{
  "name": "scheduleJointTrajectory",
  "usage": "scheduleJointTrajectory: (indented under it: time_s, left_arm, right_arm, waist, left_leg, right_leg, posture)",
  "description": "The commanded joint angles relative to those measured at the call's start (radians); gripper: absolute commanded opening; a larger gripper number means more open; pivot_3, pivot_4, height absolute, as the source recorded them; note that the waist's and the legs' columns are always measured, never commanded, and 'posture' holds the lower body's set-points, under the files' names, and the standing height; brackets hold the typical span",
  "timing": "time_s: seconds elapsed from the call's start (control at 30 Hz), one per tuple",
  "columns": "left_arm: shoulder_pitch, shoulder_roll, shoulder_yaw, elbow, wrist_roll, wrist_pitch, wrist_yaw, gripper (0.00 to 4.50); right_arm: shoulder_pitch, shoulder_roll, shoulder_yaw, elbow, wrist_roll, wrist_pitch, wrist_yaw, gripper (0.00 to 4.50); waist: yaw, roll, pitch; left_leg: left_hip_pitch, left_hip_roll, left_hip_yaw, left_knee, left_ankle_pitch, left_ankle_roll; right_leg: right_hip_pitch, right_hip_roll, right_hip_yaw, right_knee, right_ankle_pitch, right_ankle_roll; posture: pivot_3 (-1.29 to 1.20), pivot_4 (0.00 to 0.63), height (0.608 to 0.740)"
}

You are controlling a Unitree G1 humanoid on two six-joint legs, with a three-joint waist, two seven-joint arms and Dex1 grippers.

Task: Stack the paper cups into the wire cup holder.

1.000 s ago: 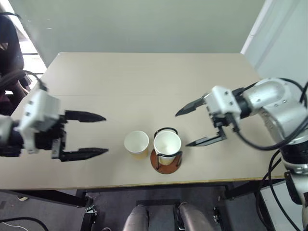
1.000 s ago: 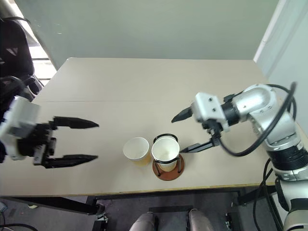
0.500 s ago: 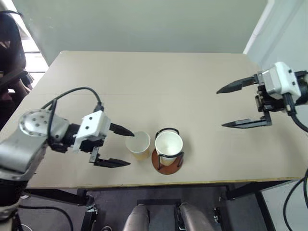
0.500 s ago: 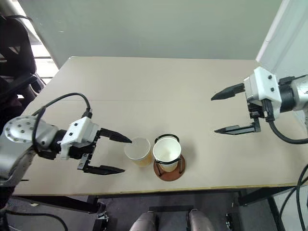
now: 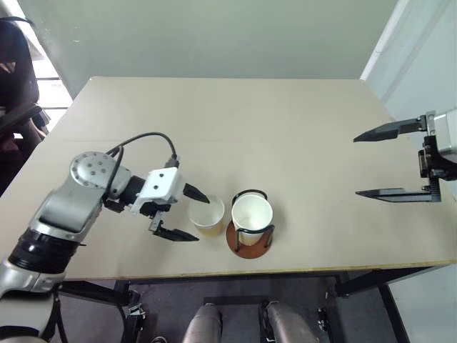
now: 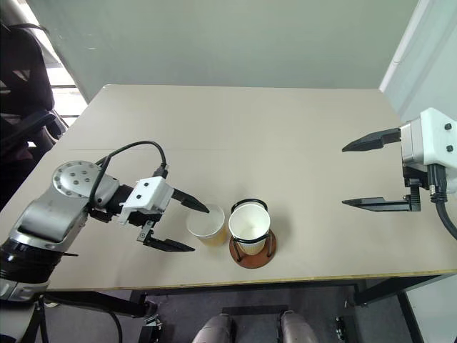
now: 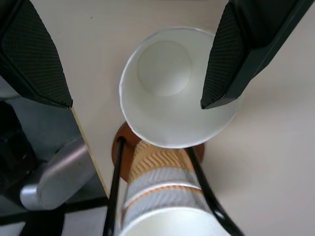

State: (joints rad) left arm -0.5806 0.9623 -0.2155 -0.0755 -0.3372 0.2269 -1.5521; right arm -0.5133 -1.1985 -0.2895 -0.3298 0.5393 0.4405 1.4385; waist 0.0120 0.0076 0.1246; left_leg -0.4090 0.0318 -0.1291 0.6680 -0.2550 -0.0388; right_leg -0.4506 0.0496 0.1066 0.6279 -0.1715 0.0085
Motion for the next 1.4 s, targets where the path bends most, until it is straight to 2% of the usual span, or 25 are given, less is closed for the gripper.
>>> scheduleJointTrajectory:
  time_s: [0.03,0.1,0.43,0.47,0.7,0.83,0.9,1.03,1.17,1.3,1.4]
  left_arm:
    - [-0.044,-0.021,-0.032,0.019,0.048,-0.047,-0.033,4.31]
    - [-0.053,-0.029,-0.044,0.032,0.065,-0.064,-0.036,3.88]
    - [-0.065,-0.033,-0.048,0.054,0.088,-0.084,-0.047,0.22]
    - [-0.065,-0.033,-0.049,0.055,0.089,-0.085,-0.049,0.03]
    - [-0.043,-0.015,-0.036,0.031,0.076,-0.075,-0.053,0.03]
    - [-0.102,0.002,-0.019,0.07,0.035,-0.069,-0.062,0.03]
    - [-0.133,0.018,-0.027,0.087,0.003,-0.073,-0.062,0.03]
    - [-0.241,0.056,-0.061,0.179,-0.059,-0.111,-0.062,0.03]
    - [-0.398,0.056,-0.106,0.243,-0.207,-0.113,-0.062,0.03]
    - [-0.514,0.061,-0.212,0.214,-0.394,-0.14,-0.062,0.03]
    - [-0.61,0.04,-0.299,0.238,-0.469,-0.191,-0.062,0.03]
  right_arm:
    - [0.016,-0.035,-0.069,-0.038,0.017,0.006,-0.028,4.5]
    - [0.023,-0.04,-0.075,-0.043,0.023,0.007,-0.037,4.5]
    - [0.041,-0.051,-0.073,-0.034,0.015,-0.017,-0.061,4.5]
    - [0.039,-0.05,-0.069,-0.03,0.013,-0.022,-0.061,4.5]
    - [0.006,-0.05,-0.03,0.008,0.001,-0.061,-0.062,4.5]
    - [-0.009,-0.056,-0.027,0.026,0.008,-0.075,-0.051,4.5]
    - [0.011,-0.058,-0.054,0.011,0.042,-0.06,-0.032,4.5]
    - [0.17,-0.055,-0.213,-0.091,0.126,0.033,0.03,4.5]
    - [0.248,-0.039,-0.315,-0.157,0.159,0.095,-0.013,4.5]
    - [0.252,-0.039,-0.325,-0.173,0.164,0.102,-0.052,4.5]
    - [0.266,-0.045,-0.342,-0.187,0.16,0.11,-0.066,4.5]
  waist:
    - [0.0,0.0,0.0]
    - [0.0,0.0,0.0]
    - [0.0,0.0,0.0]
    - [0.0,0.0,0.0]
    - [0.0,0.0,0.0]
    - [0.0,0.0,0.0]
    - [0.001,0.0,0.0]
    - [0.008,0.0,0.0]
    - [0.013,0.0,0.0]
    - [0.012,0.0,0.0]
    - [0.014,0.0,0.0]
  left_leg:
    - [0.0,0.0,0.001,0.001,0.0,0.001]
    - [0.0,-0.001,0.001,0.003,-0.001,0.002]
    - [-0.001,-0.001,0.003,0.006,-0.002,0.004]
    - [-0.001,-0.001,0.003,0.007,-0.002,0.004]
    - [-0.001,-0.001,0.003,0.008,-0.003,0.004]
    - [-0.001,-0.001,0.003,0.008,-0.002,0.004]
    - [-0.001,-0.001,0.003,0.009,-0.002,0.005]
    - [-0.003,-0.001,0.002,0.01,-0.003,0.005]
    - [-0.006,-0.001,0.003,0.013,-0.004,0.007]
    - [-0.007,-0.003,0.005,0.016,-0.005,0.009]
    - [-0.008,-0.003,0.005,0.017,-0.006,0.01]
  right_leg:
    - [0.0,0.0,0.002,0.0,0.0,0.001]
    - [0.001,0.0,0.003,-0.001,0.001,0.003]
    - [0.001,0.0,0.004,-0.001,0.002,0.007]
    - [0.001,0.0,0.004,-0.001,0.002,0.007]
    - [0.001,0.0,0.005,-0.001,0.003,0.008]
    - [0.002,0.0,0.005,-0.001,0.003,0.009]
    - [0.001,0.0,0.005,-0.001,0.003,0.009]
    - [0.001,0.0,0.005,-0.001,0.002,0.009]
    - [0.0,0.0,0.005,-0.001,0.002,0.009]
    - [0.0,-0.002,0.006,-0.003,0.003,0.011]
    - [0.0,-0.002,0.006,-0.003,0.004,0.011]
  posture:
    - [0.0,0.15,0.74]
    - [0.0,0.15,0.74]
    - [0.0,0.15,0.74]
    - [0.0,0.15,0.74]
    - [0.0,0.15,0.74]
    - [0.0,0.15,0.74]
    - [0.0,0.15,0.74]
    - [0.0,0.15,0.74]
    - [0.0,0.15,0.74]
    - [0.0,0.15,0.74]
    - [0.0,0.15,0.74]
